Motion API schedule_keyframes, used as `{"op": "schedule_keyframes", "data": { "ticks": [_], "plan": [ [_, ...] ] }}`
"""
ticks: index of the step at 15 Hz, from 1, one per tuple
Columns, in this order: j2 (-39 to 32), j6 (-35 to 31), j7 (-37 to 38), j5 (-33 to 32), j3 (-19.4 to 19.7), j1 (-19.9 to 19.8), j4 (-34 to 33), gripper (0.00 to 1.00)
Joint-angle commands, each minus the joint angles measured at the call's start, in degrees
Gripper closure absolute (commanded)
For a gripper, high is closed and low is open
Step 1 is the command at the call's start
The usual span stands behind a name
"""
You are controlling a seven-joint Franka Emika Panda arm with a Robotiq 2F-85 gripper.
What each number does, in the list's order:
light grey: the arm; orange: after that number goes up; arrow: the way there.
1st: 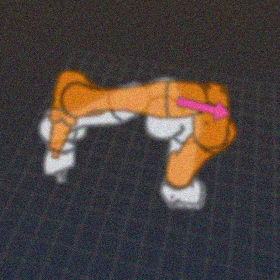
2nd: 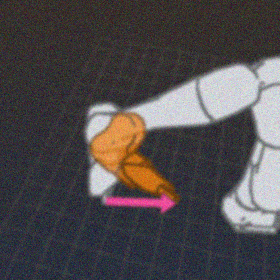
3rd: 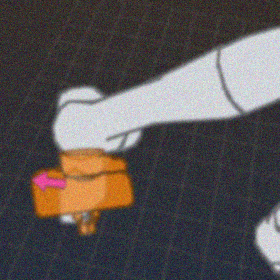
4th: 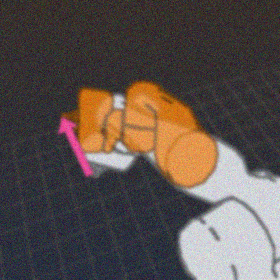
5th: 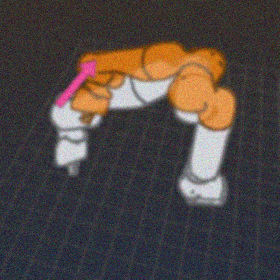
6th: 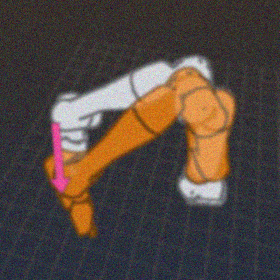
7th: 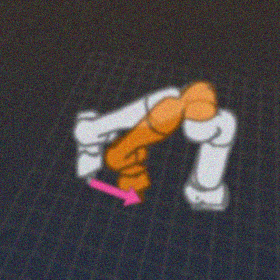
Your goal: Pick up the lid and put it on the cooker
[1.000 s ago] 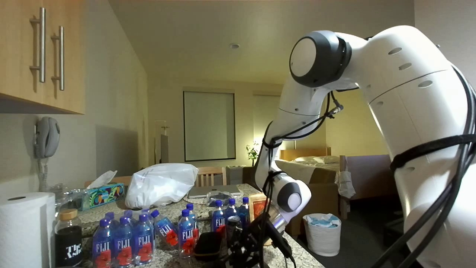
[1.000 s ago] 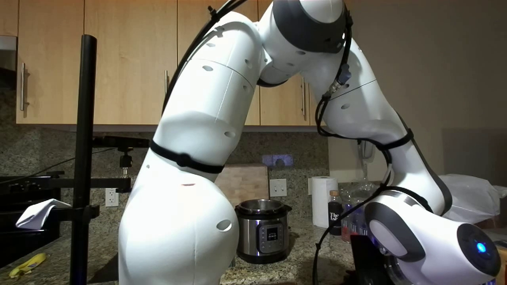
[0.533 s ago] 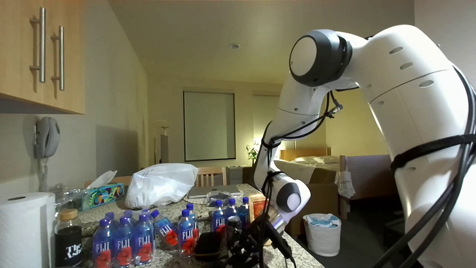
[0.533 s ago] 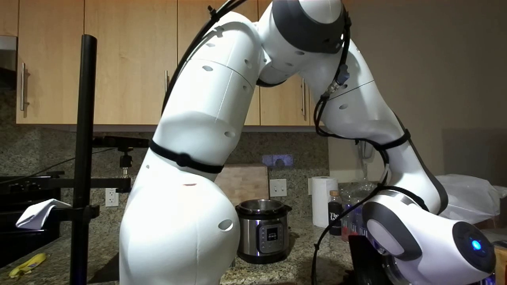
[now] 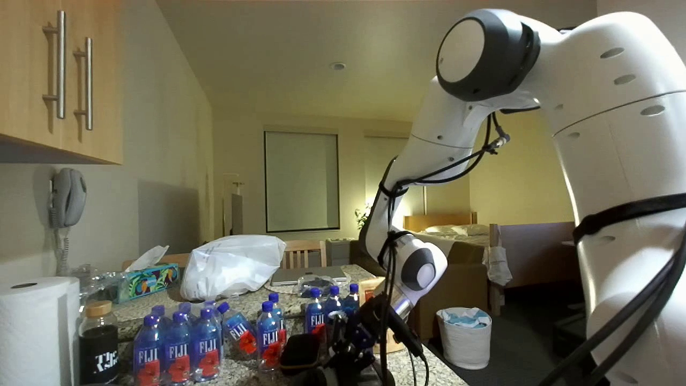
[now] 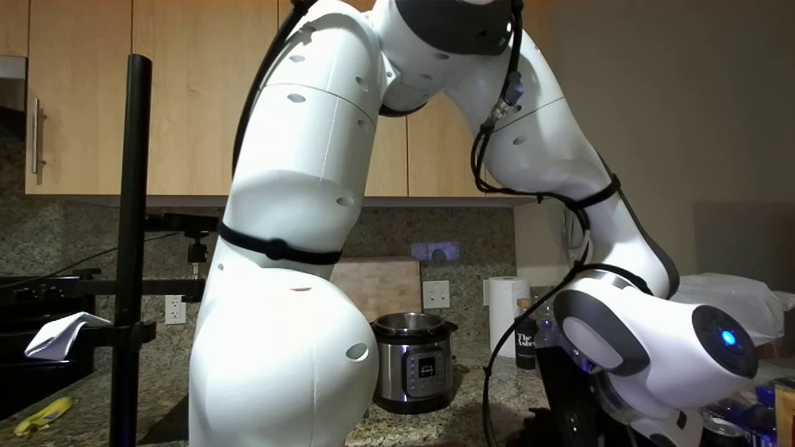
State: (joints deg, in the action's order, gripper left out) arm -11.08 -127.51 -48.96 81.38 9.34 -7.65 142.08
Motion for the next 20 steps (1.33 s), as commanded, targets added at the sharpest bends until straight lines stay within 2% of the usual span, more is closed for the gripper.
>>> {"op": "schedule_keyframes", "data": {
  "ticks": [1,6,8,9,12,16,20],
  "plan": [
    [13.7,0.2,1.4,-2.5,0.2,-0.1,6.5,0.96],
    [26.7,0.0,4.0,-5.9,-0.6,-0.5,10.8,0.97],
    [29.4,0.7,5.3,-8.2,-0.6,-1.1,11.0,0.97],
    [23.0,0.1,2.4,-6.3,-0.5,-0.5,8.8,0.96],
    [26.8,0.2,3.4,-7.6,-0.5,-0.8,10.2,0.96],
    [26.9,0.2,3.4,-7.6,-0.5,-0.8,10.6,0.97],
    [28.2,0.4,8.7,-9.8,-3.8,1.1,9.0,0.97]
  ]
}}
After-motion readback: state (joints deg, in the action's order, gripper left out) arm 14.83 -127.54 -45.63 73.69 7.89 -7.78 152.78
